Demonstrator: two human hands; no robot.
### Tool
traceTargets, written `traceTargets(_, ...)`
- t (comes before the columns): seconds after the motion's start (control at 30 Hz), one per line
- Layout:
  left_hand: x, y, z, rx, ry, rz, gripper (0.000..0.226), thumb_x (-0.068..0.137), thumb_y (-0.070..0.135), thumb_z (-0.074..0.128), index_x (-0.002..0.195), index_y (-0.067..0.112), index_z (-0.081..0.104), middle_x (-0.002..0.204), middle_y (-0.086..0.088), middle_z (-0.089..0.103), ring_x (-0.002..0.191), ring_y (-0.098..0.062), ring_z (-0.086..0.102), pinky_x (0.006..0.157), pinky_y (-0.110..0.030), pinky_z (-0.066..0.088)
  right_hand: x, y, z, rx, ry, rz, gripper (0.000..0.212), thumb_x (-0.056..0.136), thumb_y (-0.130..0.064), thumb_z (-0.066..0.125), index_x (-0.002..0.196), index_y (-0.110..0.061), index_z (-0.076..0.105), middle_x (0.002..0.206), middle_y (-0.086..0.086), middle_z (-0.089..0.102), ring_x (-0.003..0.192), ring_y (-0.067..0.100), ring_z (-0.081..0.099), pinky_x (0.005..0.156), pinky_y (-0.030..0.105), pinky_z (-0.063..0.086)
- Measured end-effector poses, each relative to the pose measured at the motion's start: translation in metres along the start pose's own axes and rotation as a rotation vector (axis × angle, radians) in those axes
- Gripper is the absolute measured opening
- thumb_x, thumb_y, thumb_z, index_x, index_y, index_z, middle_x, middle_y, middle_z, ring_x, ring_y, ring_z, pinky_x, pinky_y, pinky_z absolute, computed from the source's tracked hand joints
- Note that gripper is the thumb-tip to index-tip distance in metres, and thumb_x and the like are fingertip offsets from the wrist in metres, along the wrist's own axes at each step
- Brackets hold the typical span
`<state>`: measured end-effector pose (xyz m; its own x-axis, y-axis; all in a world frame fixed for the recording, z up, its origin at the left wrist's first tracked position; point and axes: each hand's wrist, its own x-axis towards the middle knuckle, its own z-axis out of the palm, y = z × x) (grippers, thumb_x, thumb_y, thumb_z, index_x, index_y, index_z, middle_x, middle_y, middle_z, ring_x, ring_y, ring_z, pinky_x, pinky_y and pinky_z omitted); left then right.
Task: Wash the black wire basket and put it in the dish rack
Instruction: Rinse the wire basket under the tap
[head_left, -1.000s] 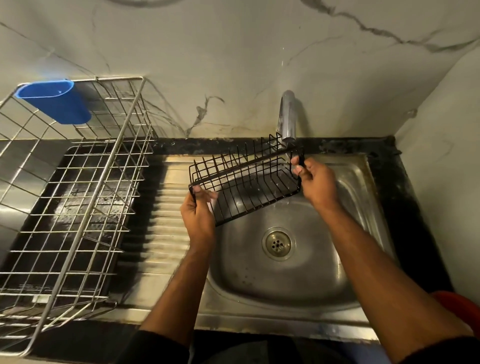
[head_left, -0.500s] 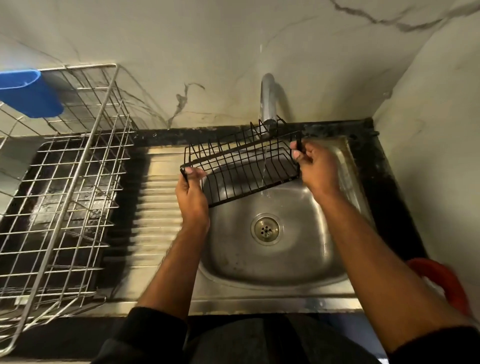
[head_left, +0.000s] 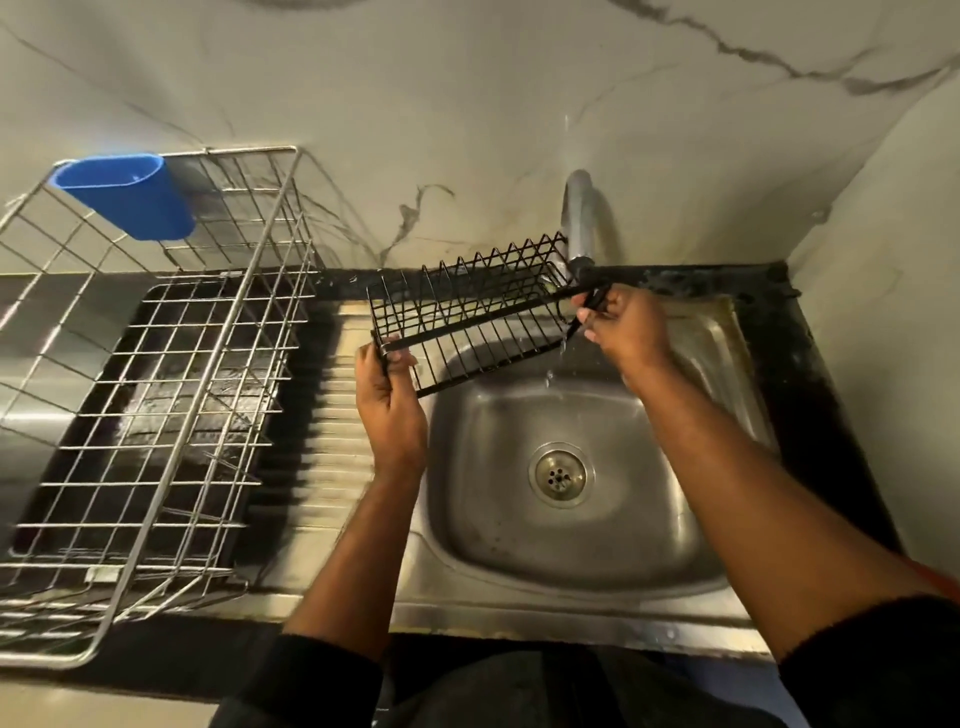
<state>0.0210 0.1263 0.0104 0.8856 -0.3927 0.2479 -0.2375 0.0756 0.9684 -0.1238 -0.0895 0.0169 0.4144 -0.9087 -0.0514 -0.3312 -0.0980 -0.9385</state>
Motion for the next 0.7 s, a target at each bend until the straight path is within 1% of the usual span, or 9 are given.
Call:
traceTargets(0.07,0.002,0.001,-0.005,0.010,0.001,0.001,0.024,0.105,0.035,0.046,0.086,0.042,0.060,0.096,-0.009,0.052,0.087,-0.010,0.050,0.080,-0.019,0.043,0.003,-0.001,0.005,0.015,0.003,-0.004,0.019,0.088,-0.008,0.072,0.100,-0.023,0.074,0.098,-0.002,0.076,0.093,0.010,0.072,0.080,0.036,0.062)
traceTargets(0.17,0.001,0.000,-0.008,-0.004,0.004,-0.016,0.022,0.105,0.031,0.046,0.090,0.037,0.061,0.097,-0.006,0.050,0.084,-0.007,0.048,0.077,-0.016,0.043,0.003,-0.003,0.008,-0.003,0.014,-0.025,0.019,0.089,-0.008,0.072,0.105,-0.018,0.074,0.098,0.001,0.076,0.090,0.010,0.072,0.080,0.039,0.062)
traceTargets(0.27,0.000,-0.001,-0.007,-0.035,0.023,-0.048,0.023,0.104,0.034,0.046,0.090,0.038,0.064,0.100,-0.011,0.054,0.083,-0.005,0.049,0.077,-0.013,0.043,0.001,-0.005,0.007,-0.042,0.017,-0.062,0.019,0.089,-0.008,0.071,0.107,-0.015,0.074,0.097,0.002,0.076,0.088,0.010,0.072,0.078,0.038,0.062)
traceTargets(0.33,0.001,0.000,-0.005,-0.042,0.036,-0.067,0.027,0.104,0.036,0.045,0.087,0.042,0.065,0.100,-0.011,0.057,0.081,-0.004,0.050,0.077,-0.013,0.043,0.000,-0.006,0.003,-0.070,0.023,-0.095,0.017,0.089,-0.009,0.071,0.104,-0.015,0.074,0.095,0.001,0.076,0.087,0.009,0.072,0.077,0.038,0.062)
traceTargets(0.4,0.001,0.000,-0.002,-0.064,0.043,-0.095,0.027,0.104,0.037,0.046,0.086,0.042,0.066,0.099,-0.010,0.057,0.079,-0.002,0.050,0.076,-0.013,0.043,-0.001,-0.007,-0.001,-0.091,0.027,-0.115,0.018,0.089,-0.011,0.071,0.105,-0.018,0.074,0.096,-0.002,0.076,0.088,0.007,0.071,0.078,0.038,0.062)
traceTargets(0.47,0.000,0.001,0.000,-0.090,0.051,-0.122,0.025,0.104,0.035,0.046,0.088,0.035,0.064,0.098,-0.008,0.058,0.078,0.001,0.050,0.075,-0.011,0.043,-0.002,-0.008,-0.005,-0.098,0.037,-0.131,0.019,0.089,-0.013,0.072,0.107,-0.020,0.074,0.094,-0.005,0.075,0.090,0.005,0.070,0.082,0.039,0.061)
traceTargets(0.57,0.000,0.004,0.003,-0.114,0.069,-0.150,0.025,0.107,0.033,0.045,0.093,0.018,0.061,0.098,-0.004,0.059,0.077,0.004,0.050,0.073,-0.009,0.043,-0.004,-0.011,-0.011,-0.090,0.053,-0.143,0.020,0.088,-0.014,0.073,0.106,-0.023,0.074,0.091,-0.009,0.073,0.089,0.004,0.070,0.083,0.040,0.061)
traceTargets(0.63,0.000,0.006,0.004,-0.119,0.074,-0.163,0.027,0.108,0.033,0.045,0.094,0.016,0.061,0.097,-0.004,0.059,0.076,0.006,0.050,0.073,-0.007,0.043,-0.005,-0.013,-0.013,-0.092,0.061,-0.138,0.021,0.088,-0.015,0.073,0.108,-0.023,0.074,0.093,-0.009,0.073,0.090,0.003,0.069,0.083,0.039,0.061)
traceTargets(0.7,0.001,0.009,0.005,-0.127,0.076,-0.161,0.026,0.107,0.033,0.045,0.091,0.020,0.061,0.097,-0.004,0.059,0.075,0.007,0.049,0.072,-0.007,0.043,-0.006,-0.013,-0.015,-0.086,0.071,-0.133,0.021,0.088,-0.015,0.073,0.108,-0.022,0.074,0.096,-0.007,0.074,0.092,0.004,0.069,0.084,0.040,0.061)
